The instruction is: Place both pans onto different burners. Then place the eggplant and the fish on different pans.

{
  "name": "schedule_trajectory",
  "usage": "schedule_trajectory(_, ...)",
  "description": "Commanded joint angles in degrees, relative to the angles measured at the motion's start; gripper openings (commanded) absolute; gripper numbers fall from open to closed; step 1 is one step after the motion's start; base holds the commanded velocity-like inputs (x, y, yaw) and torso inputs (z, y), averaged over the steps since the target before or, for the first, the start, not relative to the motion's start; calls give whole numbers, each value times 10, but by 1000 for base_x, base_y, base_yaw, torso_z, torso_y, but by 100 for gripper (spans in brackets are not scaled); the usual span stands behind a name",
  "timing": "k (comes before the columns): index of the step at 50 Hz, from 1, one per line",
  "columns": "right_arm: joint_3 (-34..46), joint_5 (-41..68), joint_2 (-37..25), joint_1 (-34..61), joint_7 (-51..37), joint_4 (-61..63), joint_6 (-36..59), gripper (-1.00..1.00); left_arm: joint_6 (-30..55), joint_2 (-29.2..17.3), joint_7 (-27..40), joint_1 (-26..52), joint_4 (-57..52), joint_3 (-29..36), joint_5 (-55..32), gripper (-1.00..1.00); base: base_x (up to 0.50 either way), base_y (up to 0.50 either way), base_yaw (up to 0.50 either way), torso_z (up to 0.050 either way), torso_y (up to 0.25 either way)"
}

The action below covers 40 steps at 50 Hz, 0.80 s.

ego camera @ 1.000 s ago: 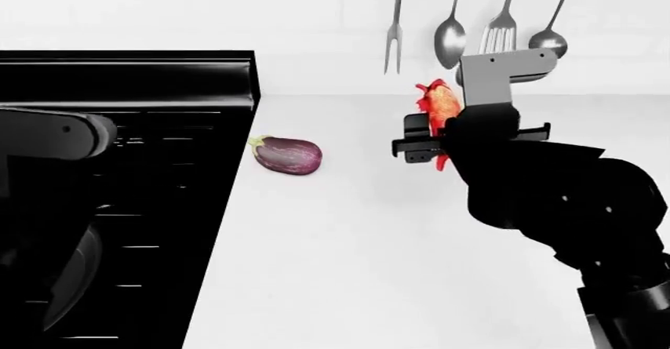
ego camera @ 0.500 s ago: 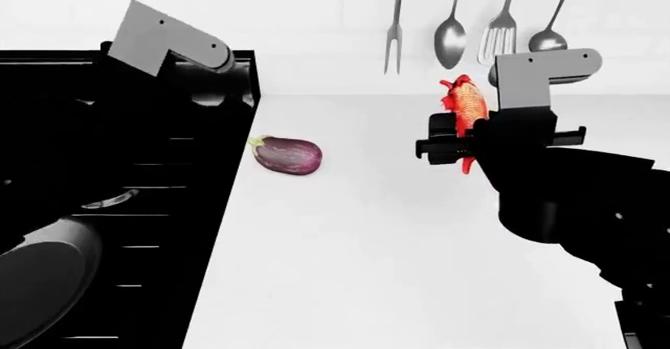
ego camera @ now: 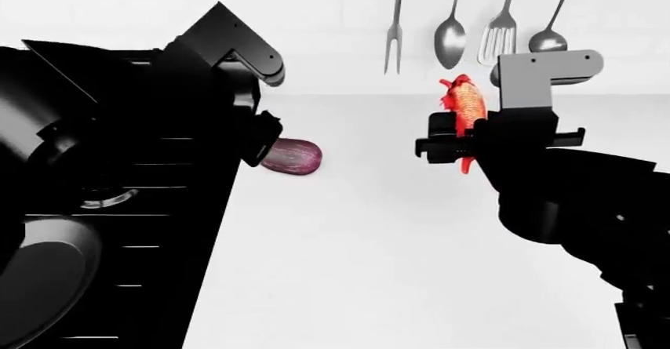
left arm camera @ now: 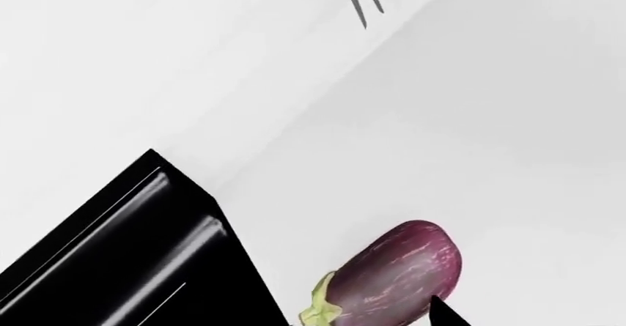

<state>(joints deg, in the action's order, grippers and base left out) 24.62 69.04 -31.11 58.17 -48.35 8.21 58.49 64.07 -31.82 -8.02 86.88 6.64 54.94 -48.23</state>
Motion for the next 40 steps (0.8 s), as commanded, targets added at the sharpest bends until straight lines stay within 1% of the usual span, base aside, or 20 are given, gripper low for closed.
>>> schedule_trajectory(1,-6,-3,-3,1,3,0,-1,-100,-41,50,-96,44,92,68,50,100,0,0,0,0,0)
schedule_trajectory(9,-12,2,-4,5,-3,0,0,-100,-62,84,-146,54,139,104,70,100,0,0,0,0,0)
schedule_trajectory(16,-15,4,-6,1,-3,2,-5,-100,-75,103,-163,47,165,122,81,100,0,0,0,0,0)
schedule_trajectory(24,-11,0,-2,1,1,-4,-8,-100,-106,132,-198,47,224,145,100,100,0,0,0,0,0)
schedule_trajectory(30,-7,-9,0,0,13,-18,-17,-100,-108,140,-218,46,234,157,102,100,0,0,0,0,0)
schedule_trajectory(38,-6,-11,0,-2,16,-20,-22,-100,-107,143,-220,36,240,167,106,100,0,0,0,0,0)
schedule_trajectory(40,-5,-11,1,-3,17,-21,-23,-100,-115,150,-222,35,258,171,113,100,0,0,0,0,0)
